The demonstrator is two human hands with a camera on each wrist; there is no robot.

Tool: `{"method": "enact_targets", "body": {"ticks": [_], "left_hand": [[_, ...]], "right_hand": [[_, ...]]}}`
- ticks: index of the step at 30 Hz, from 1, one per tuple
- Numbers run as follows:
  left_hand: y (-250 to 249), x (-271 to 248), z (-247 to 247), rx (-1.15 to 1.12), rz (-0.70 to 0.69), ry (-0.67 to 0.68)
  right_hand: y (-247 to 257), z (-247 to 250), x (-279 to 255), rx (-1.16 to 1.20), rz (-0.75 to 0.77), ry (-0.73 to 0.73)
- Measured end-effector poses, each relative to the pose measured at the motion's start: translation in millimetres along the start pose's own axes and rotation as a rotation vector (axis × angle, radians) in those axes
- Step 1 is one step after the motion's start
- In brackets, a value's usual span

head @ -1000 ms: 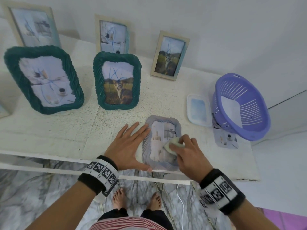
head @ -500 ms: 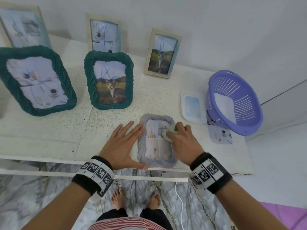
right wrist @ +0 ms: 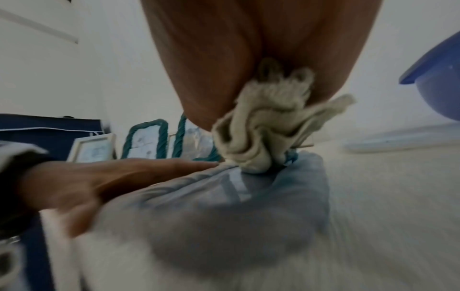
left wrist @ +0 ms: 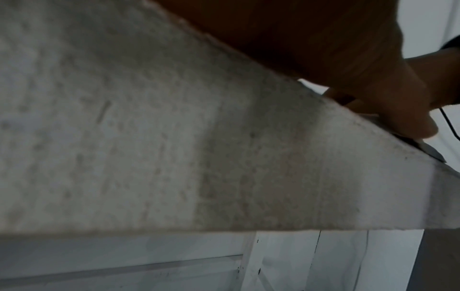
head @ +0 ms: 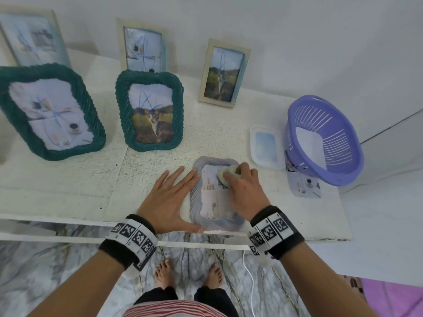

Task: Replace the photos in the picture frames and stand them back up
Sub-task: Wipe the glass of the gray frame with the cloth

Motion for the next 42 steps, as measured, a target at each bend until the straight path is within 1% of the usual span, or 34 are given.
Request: {"method": "enact_targets", "body": {"ticks": [3, 5, 6, 8, 10, 12, 13, 15, 17, 19, 21, 23, 25, 26, 27, 29, 31, 32, 34, 36, 38, 39, 40, 42], "left_hand": [[0.0, -0.2, 0.0, -0.002, -0.007, -0.010], [0.4, 0.0, 0.1, -0.004, -0.007, -0.010], [0.3, 0.1, 0.2, -0.002, -0.003, -0.006], [-0.3, 0.1, 0.5, 0.002, -0.003, -0.001], [-0.6, 0.1, 0.8, 0.002, -0.002, 0.000], [-0.5, -0.1, 0.9, -0.002, 0.002, -0.004], [-0.7, -0.1, 1.1, -0.002, 0.002, -0.005], [-0.8, -0.2, 1.4, 0.003, -0.002, -0.005], [-0.5, 0.0, 1.4, -0.002, -0.003, -0.008], [-0.2, 0.1, 1.5, -0.004, -0.002, -0.006], [0.1, 0.0, 1.2, 0.001, 0.001, -0.002], [0.0, 0.0, 1.3, 0.003, 0.001, 0.003], [-0.1, 0.2, 0.9, 0.002, 0.000, 0.001], [-0.2, 0.1, 0.8, -0.001, -0.002, -0.004], [-0.3, 0.1, 1.1, -0.001, -0.003, -0.006], [-0.1, 0.3, 1.4, 0.001, 0.001, -0.002], [0.1, 0.9, 1.4, -0.004, 0.001, -0.003], [0.1, 0.9, 1.4, -0.005, 0.000, -0.004], [0.4, 0.7, 1.4, -0.009, -0.005, -0.007], [0.7, 0.4, 1.5, -0.013, -0.008, -0.007], [0.6, 0.8, 1.3, -0.006, -0.010, -0.007], [0.2, 1.0, 1.2, 0.001, -0.009, -0.007], [0.2, 1.1, 1.1, 0.004, -0.009, -0.008], [-0.5, 0.7, 1.5, 0.001, -0.007, -0.010]], "right_hand": [[6.2, -2.6, -33.5, 0.160, 0.181, 0.031], [-1.5, -2.9, -50.8, 0.171, 0.264, 0.077], [-8.2, -2.1, -51.5, 0.150, 0.274, 0.091], [-20.5, -0.9, -38.6, 0.111, 0.222, 0.049], [-20.4, 0.0, -13.9, 0.077, 0.120, -0.027], [-7.5, -0.9, 7.9, 0.069, 0.039, -0.011], [1.1, -0.5, 12.2, 0.089, 0.045, 0.011], [13.9, 0.1, 5.2, 0.154, 0.155, 0.031], [14.1, -2.4, -17.1, 0.231, 0.290, 0.061], [4.0, -4.3, -38.3, 0.231, 0.343, 0.096], [-11.3, -2.5, -40.8, 0.199, 0.303, 0.100], [-22.2, -1.4, -23.6, 0.145, 0.208, 0.067], [-21.5, 0.3, 2.8, 0.100, 0.095, 0.012], [-16.7, 0.7, 13.6, 0.103, 0.060, 0.009], [-10.0, 0.8, 20.1, 0.114, 0.063, 0.016], [2.7, 1.4, 16.0, 0.146, 0.165, 0.031], [6.5, 1.7, -4.2, 0.188, 0.305, 0.050], [5.9, 1.7, -16.1, 0.207, 0.351, 0.074], [1.2, 0.2, -35.0, 0.196, 0.402, 0.135], [-6.8, 1.0, -41.2, 0.143, 0.428, 0.184], [-18.7, 7.1, -36.7, 0.113, 0.399, 0.208], [-25.6, 12.1, -31.4, 0.128, 0.359, 0.199], [-32.8, 18.5, -24.4, 0.162, 0.300, 0.169], [-49.0, 31.0, -6.9, 0.205, 0.149, 0.052]]}}
Point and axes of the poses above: each hand's wrist, its own x-axis towards the middle knuckle, its own z-axis out of the back of the hand, y = z × x, the point moved 3 cm from there along x, towards the middle knuckle, and after that the axes turned 13 degrees about -x, right-handed, at the moved point
